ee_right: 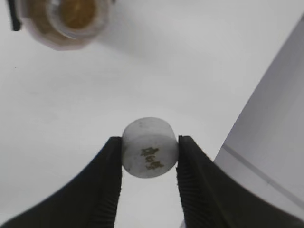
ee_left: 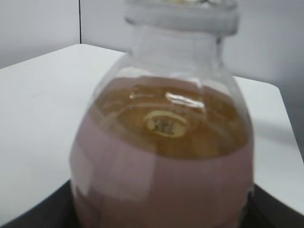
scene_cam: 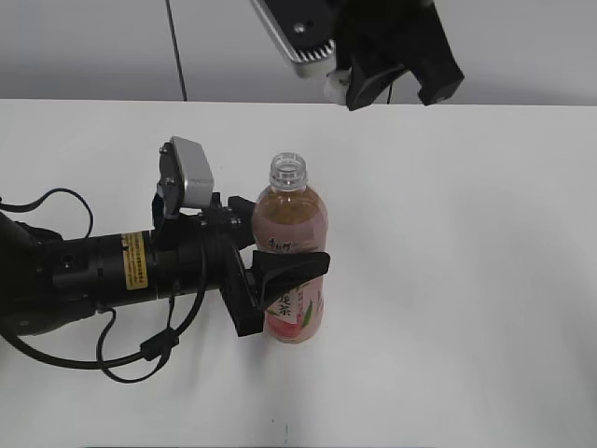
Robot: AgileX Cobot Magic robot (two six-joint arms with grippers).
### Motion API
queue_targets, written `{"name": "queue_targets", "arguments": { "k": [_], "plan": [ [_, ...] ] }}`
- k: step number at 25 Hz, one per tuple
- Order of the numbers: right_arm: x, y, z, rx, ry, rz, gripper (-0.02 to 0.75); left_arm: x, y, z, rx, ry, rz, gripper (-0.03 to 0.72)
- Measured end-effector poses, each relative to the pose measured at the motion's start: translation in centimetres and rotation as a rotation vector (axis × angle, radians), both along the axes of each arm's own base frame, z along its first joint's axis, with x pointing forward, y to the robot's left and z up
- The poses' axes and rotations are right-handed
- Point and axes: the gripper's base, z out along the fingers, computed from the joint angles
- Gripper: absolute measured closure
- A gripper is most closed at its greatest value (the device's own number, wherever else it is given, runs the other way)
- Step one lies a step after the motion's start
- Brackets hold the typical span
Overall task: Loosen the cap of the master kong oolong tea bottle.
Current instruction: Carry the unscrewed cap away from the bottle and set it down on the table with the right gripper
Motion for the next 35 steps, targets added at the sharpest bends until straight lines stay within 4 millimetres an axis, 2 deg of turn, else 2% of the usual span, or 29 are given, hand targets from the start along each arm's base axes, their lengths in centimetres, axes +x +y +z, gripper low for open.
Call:
{"name": "queue_targets", "arguments": {
  "k": [3, 6, 12, 17, 21, 25, 28, 32, 35],
  "plan": [
    [0.7, -0.9, 0.1, 0.051, -0.011, -0.372, 0.465, 0.0, 0.0, 0.0, 0.0, 0.0, 0.0, 0.263],
    [1.4, -2.2, -1.1, 0.085, 0.014, -0.641, 0.465, 0.0, 0.0, 0.0, 0.0, 0.0, 0.0, 0.263],
    [2.4, -6.3, -6.1, 0.075, 0.207, -1.032, 0.465, 0.0, 0.0, 0.0, 0.0, 0.0, 0.0, 0.263],
    [1.5, -9.9, -10.9, -0.021, 0.365, -1.255, 0.465, 0.0, 0.0, 0.0, 0.0, 0.0, 0.0, 0.263],
    [0.1, -11.5, -14.4, -0.059, 0.429, -1.393, 0.465, 0.0, 0.0, 0.0, 0.0, 0.001, 0.006, 0.263],
    [-0.7, -12.0, -17.6, 0.027, 0.4, -1.421, 0.465, 0.1, 0.0, 0.0, -0.003, 0.005, 0.01, 0.263],
    [-0.9, -12.2, -19.1, 0.042, 0.384, -1.431, 0.465, 0.1, 0.0, 0.0, -0.003, 0.006, 0.012, 0.263],
    [-0.1, -11.9, -20.5, 0.103, 0.359, -1.486, 0.458, 0.1, 0.0, 0.0, -0.003, 0.006, 0.012, 0.263],
    [0.1, -11.8, -21.2, 0.105, 0.36, -1.516, 0.402, 0.1, 0.0, 0.0, -0.003, 0.006, 0.012, 0.263]
  ]
}}
